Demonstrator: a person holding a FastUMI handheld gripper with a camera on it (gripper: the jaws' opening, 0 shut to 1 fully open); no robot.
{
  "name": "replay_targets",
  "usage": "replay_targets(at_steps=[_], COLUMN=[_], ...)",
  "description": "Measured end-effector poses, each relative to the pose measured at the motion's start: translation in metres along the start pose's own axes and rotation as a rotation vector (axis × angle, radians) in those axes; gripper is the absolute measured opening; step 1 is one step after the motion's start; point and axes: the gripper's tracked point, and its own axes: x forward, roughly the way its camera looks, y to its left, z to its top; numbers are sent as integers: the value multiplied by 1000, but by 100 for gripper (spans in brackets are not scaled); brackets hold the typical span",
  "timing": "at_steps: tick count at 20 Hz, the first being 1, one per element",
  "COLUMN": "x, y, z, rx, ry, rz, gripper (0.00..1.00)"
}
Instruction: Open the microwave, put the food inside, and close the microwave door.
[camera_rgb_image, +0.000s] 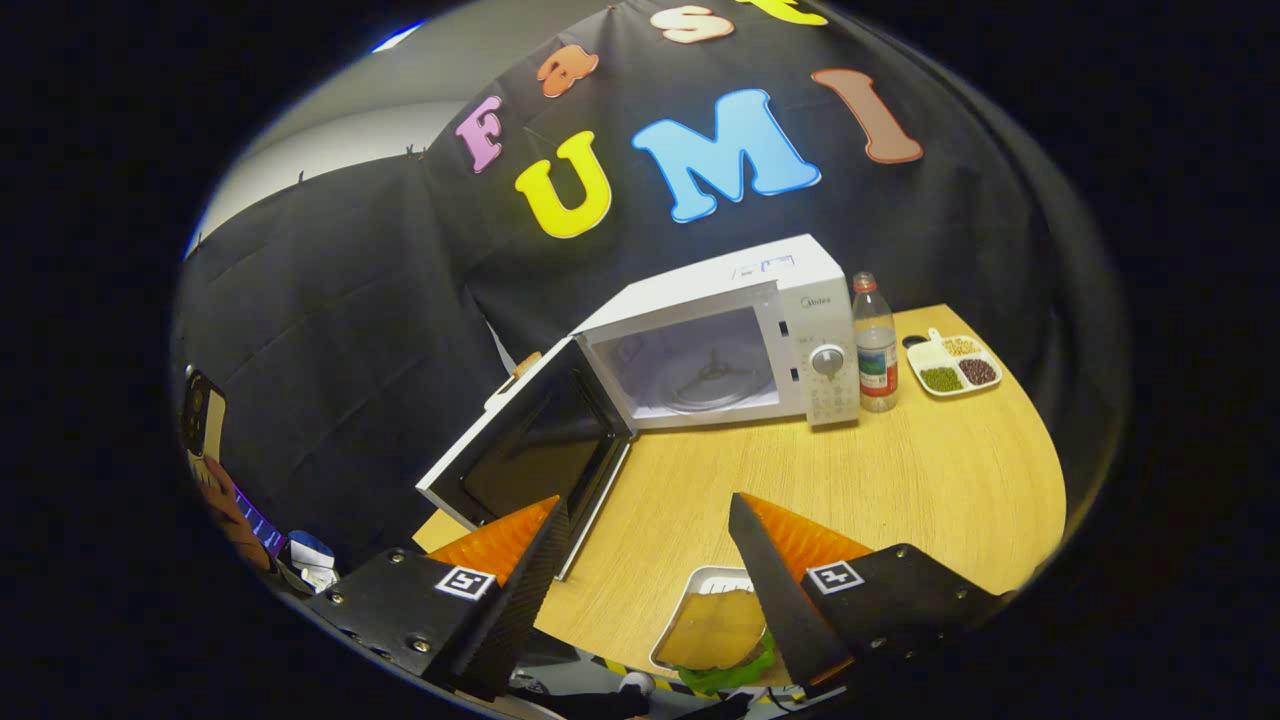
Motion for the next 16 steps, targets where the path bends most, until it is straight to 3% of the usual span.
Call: replay_targets(at_steps=[10, 16], x=[5, 0], y=[-66, -71], z=[-69, -114], rx=[198, 314], ry=[267, 433], rz=[27, 62], gripper=[97, 95])
